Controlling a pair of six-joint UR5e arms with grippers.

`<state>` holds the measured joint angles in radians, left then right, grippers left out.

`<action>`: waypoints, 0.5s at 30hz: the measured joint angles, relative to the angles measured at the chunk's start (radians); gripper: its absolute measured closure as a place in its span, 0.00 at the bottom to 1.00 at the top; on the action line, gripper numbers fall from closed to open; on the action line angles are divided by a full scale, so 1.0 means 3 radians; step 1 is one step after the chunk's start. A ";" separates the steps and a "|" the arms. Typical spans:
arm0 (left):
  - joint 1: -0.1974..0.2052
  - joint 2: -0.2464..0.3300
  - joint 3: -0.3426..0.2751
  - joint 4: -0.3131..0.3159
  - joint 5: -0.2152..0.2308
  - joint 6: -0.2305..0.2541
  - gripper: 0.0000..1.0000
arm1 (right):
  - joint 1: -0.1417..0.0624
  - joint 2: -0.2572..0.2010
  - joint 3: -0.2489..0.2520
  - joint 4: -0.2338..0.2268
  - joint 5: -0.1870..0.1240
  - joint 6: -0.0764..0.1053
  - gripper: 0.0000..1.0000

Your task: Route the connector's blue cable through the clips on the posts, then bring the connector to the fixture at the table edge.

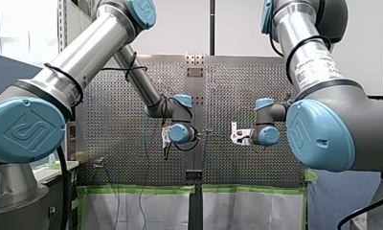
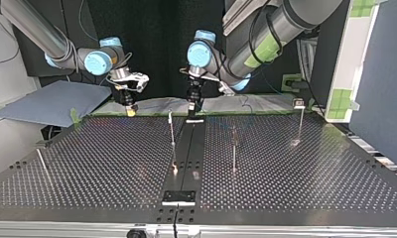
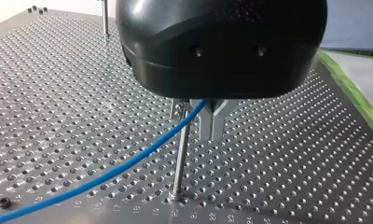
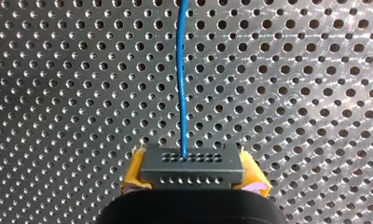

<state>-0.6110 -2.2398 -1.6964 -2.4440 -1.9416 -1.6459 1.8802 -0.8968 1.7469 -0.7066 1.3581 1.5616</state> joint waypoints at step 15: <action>-0.0026 -0.0004 0.0116 -0.0020 -0.0028 -0.0014 0.99 | 0.0003 0.0000 -0.0032 0.0004 -0.0032 -0.0003 1.00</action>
<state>-0.6189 -2.2409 -1.6617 -2.4499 -1.9501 -1.6501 1.8810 -0.8968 1.7373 -0.7055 1.3485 1.5608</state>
